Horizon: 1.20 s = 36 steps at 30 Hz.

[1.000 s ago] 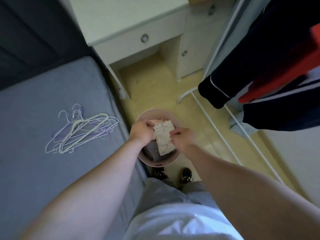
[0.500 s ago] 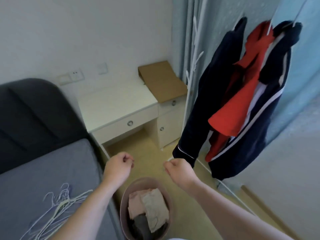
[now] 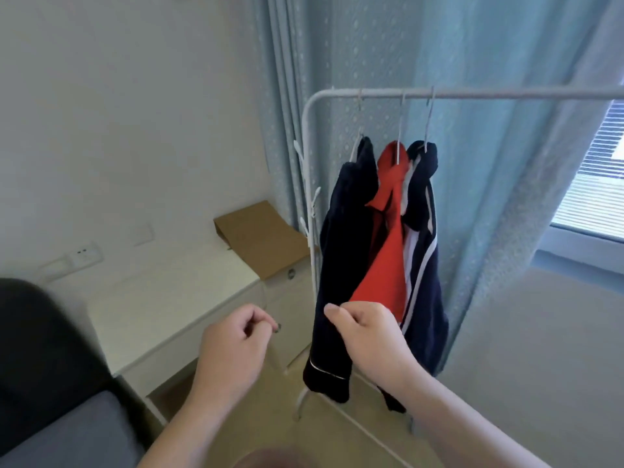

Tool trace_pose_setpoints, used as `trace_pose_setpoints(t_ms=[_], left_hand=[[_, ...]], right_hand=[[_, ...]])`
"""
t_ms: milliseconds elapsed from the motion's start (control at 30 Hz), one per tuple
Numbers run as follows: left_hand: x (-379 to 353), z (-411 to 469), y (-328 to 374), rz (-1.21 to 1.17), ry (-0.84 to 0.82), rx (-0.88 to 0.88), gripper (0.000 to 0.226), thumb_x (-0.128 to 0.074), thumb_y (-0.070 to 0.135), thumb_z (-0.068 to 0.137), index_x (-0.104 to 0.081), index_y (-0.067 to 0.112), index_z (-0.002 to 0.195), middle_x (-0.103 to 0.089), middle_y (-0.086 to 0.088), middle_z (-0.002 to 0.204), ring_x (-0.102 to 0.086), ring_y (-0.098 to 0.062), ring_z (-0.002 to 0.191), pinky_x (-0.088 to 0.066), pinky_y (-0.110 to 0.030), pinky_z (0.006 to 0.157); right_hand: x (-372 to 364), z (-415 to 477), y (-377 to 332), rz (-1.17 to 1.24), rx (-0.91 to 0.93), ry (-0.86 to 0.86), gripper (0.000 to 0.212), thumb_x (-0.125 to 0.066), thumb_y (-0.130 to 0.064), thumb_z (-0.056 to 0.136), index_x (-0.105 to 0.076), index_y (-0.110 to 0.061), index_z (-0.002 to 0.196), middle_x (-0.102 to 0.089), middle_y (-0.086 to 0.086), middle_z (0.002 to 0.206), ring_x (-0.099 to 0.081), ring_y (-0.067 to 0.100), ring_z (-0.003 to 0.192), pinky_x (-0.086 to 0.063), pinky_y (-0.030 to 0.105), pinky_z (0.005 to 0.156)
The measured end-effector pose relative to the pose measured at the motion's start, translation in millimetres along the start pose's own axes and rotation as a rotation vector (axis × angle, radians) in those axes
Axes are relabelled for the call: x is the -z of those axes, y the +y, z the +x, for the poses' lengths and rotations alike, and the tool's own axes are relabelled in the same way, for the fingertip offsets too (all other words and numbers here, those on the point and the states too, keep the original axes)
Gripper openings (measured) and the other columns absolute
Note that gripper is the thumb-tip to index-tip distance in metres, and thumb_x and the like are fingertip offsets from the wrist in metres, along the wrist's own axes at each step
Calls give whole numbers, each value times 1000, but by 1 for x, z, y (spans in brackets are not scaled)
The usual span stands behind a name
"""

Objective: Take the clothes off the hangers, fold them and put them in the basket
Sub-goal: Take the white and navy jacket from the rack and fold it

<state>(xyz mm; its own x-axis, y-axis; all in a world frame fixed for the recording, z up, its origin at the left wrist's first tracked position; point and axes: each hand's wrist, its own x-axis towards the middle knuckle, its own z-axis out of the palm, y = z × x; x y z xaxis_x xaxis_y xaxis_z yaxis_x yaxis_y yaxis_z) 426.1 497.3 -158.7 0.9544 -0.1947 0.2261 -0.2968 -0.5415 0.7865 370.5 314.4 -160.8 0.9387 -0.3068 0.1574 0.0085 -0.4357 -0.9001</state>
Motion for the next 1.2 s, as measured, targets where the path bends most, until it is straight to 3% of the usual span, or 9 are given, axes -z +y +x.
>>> trace_pose_setpoints(t_ms=[133,233,367,467,600,700,833,967,1200], left_hand=[[-4,17,44,-54,-48,-133,23,-56,14,87,-66,27,71,-63,1,63,-57,-16,58,-43,-29,52],[-14,32,80,-88,-73,-243,22,-55,10,85,-64,25,72,-60,-2,60,-50,-14,49,-39,-25,48],[-36,53,121,-148,-81,-314,24,-54,6,83,-64,23,69,-59,-5,58,-46,-12,46,-42,-34,48],[-57,70,145,-160,-45,-318,25,-53,8,84,-65,25,70,-62,-3,62,-45,-12,46,-40,-31,47],[-81,88,171,-104,7,-306,26,-54,11,85,-65,28,68,-65,0,64,-47,-8,46,-40,-27,47],[-98,96,188,-102,57,-303,25,-56,11,84,-65,29,68,-65,1,64,-48,-7,47,-40,-27,48],[-118,98,210,-75,105,-314,25,-57,10,82,-65,30,70,-64,3,62,-48,-6,46,-39,-24,49],[-133,100,223,-68,146,-295,24,-58,10,82,-65,28,69,-64,5,62,-45,-5,43,-34,-21,47],[-157,94,243,-33,227,-244,26,-57,7,81,-66,27,67,-64,1,61,-42,-6,40,-30,-19,43]], right_hand=[[55,20,-31,-7,112,237,55,-56,-31,97,-23,-16,56,-24,-4,50,-26,11,47,-27,24,48],[97,38,-43,-120,176,364,53,-55,-33,96,-24,-17,56,-25,-4,50,-27,11,48,-27,28,50],[145,73,-43,-258,144,489,53,-53,-35,93,-29,-14,51,-31,-7,40,-31,11,42,-31,30,50],[177,106,-34,-342,82,547,50,-50,-36,90,-30,-14,50,-35,-6,39,-37,16,46,-31,28,49],[199,140,-20,-407,-33,531,39,-47,-41,88,-42,-15,60,-53,-2,60,-50,25,59,-42,29,58],[204,158,-7,-493,-58,462,28,-45,-48,88,-54,-22,82,-61,-3,79,-59,25,74,-45,32,66],[209,170,10,-561,-74,359,41,-48,-56,86,-47,-21,105,-61,-1,93,-62,27,86,-47,35,71],[212,176,22,-517,-120,231,42,-50,-48,85,-48,-16,112,-62,2,98,-60,27,86,-45,35,70],[227,183,41,-348,-70,208,28,-35,-31,99,-45,-15,119,-62,9,113,-58,30,92,-43,38,75]])
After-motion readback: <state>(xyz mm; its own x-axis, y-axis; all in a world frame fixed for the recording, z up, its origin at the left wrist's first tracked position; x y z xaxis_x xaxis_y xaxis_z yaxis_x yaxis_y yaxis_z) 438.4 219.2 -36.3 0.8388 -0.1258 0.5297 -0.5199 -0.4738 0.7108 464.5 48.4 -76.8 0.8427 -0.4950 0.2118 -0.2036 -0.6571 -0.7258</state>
